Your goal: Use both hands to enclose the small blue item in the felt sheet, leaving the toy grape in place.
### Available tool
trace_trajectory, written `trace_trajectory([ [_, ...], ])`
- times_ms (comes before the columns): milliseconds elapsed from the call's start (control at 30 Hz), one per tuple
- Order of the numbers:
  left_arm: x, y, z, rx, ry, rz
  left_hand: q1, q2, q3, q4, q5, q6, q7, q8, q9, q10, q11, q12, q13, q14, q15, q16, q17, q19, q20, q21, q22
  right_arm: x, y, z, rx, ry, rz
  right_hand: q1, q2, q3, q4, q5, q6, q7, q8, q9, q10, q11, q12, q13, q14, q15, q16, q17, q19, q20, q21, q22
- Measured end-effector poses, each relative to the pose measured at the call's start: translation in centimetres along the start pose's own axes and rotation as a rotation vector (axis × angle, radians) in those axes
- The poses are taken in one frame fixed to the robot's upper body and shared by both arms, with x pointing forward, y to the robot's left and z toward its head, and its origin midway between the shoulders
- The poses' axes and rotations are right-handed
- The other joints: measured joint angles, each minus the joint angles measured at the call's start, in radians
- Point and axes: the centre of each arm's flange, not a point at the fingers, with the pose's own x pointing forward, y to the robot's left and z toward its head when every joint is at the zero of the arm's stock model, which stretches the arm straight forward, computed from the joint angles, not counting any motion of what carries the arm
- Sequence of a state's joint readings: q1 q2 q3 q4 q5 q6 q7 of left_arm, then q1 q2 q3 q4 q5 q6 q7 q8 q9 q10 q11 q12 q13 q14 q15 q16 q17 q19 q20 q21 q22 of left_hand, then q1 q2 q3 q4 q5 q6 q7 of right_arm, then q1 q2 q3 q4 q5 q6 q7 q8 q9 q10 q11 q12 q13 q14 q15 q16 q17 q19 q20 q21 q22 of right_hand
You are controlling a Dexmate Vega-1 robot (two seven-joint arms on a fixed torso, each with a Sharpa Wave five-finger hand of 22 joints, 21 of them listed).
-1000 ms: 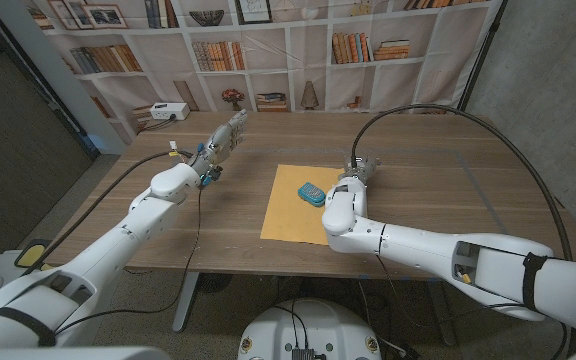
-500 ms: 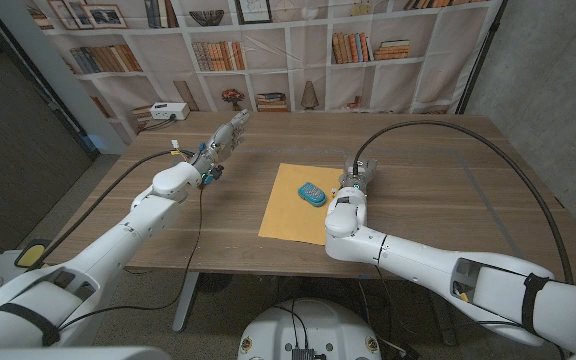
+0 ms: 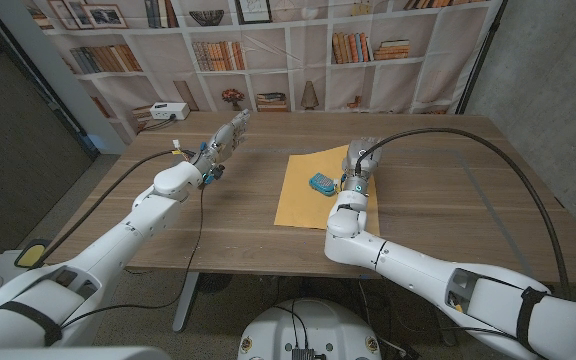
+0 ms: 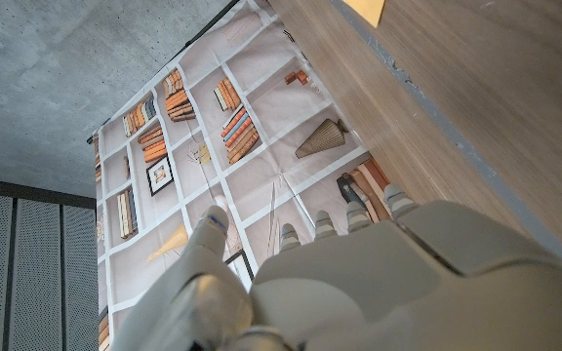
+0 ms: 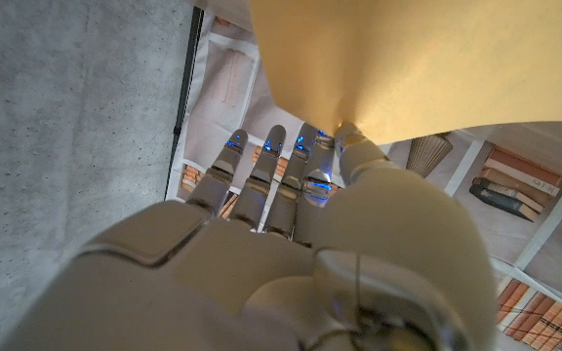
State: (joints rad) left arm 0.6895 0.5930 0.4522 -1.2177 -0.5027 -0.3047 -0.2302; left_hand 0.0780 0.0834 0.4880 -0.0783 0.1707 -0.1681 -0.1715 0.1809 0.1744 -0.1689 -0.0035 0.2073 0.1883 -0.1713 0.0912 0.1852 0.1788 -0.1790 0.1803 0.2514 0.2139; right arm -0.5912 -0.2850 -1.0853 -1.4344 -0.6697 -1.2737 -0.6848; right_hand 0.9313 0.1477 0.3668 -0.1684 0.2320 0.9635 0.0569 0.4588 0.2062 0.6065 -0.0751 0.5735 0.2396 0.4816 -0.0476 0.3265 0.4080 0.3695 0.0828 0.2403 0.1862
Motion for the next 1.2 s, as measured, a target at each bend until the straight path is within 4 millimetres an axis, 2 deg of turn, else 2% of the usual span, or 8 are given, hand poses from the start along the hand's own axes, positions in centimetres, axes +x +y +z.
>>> trace_trajectory([
  [167, -0.1, 0.0, 0.0, 0.001, -0.001, 0.000, 0.000, 0.000, 0.000, 0.000, 0.000, 0.000, 0.000, 0.000, 0.000, 0.000, 0.000, 0.000, 0.000, 0.000, 0.000, 0.000, 0.000, 0.000, 0.000, 0.000, 0.000, -0.5, -0.5, 0.0, 0.005, -0.022, -0.047, 0.005, -0.003, 0.009, 0.003, -0.004, 0.007, 0.007, 0.000, -0.003, 0.014, -0.007, 0.004, 0.000, 0.012, 0.001, -0.006, -0.008, 0.000, 0.000, 0.000, -0.005],
  [233, -0.1, 0.0, 0.0, 0.001, -0.002, 0.001, 0.000, 0.000, 0.000, 0.000, 0.000, 0.000, 0.000, 0.000, 0.000, 0.000, 0.000, 0.000, 0.000, 0.000, 0.000, 0.000, 0.000, 0.000, 0.000, 0.000, 0.000, -0.7, -0.7, 0.1, 0.007, -0.034, -0.054, 0.005, -0.003, 0.013, 0.002, -0.004, 0.014, 0.000, 0.000, -0.004, 0.019, -0.012, 0.004, 0.000, 0.012, 0.001, -0.009, -0.009, -0.003, 0.003, -0.001, -0.005],
  [767, 0.2, -0.2, 0.1, 0.002, -0.007, -0.007, 0.000, 0.000, 0.000, 0.000, 0.000, 0.000, 0.000, 0.000, 0.000, 0.000, 0.000, 0.000, 0.000, 0.000, 0.000, 0.000, 0.000, 0.000, 0.000, 0.000, 0.000, -3.8, -2.7, 1.3, 0.009, -0.216, -0.088, 0.012, -0.011, 0.031, 0.005, -0.012, 0.027, 0.013, 0.004, -0.007, 0.023, -0.016, 0.007, 0.000, 0.011, 0.001, -0.032, -0.028, -0.011, 0.011, -0.004, -0.005],
  [1200, 0.3, -0.3, 0.3, 0.003, -0.011, -0.009, 0.000, 0.000, 0.003, 0.003, 0.000, 0.000, 0.000, 0.000, 0.000, 0.000, 0.000, 0.000, 0.000, 0.000, 0.000, 0.000, 0.000, 0.000, 0.000, 0.000, 0.000, -5.3, -3.0, 2.1, 0.040, -0.380, 0.038, 0.012, -0.019, 0.042, 0.008, -0.019, 0.030, 0.016, 0.004, -0.010, 0.015, -0.024, -0.005, 0.000, -0.011, 0.001, -0.051, -0.028, -0.011, 0.010, -0.012, -0.005],
])
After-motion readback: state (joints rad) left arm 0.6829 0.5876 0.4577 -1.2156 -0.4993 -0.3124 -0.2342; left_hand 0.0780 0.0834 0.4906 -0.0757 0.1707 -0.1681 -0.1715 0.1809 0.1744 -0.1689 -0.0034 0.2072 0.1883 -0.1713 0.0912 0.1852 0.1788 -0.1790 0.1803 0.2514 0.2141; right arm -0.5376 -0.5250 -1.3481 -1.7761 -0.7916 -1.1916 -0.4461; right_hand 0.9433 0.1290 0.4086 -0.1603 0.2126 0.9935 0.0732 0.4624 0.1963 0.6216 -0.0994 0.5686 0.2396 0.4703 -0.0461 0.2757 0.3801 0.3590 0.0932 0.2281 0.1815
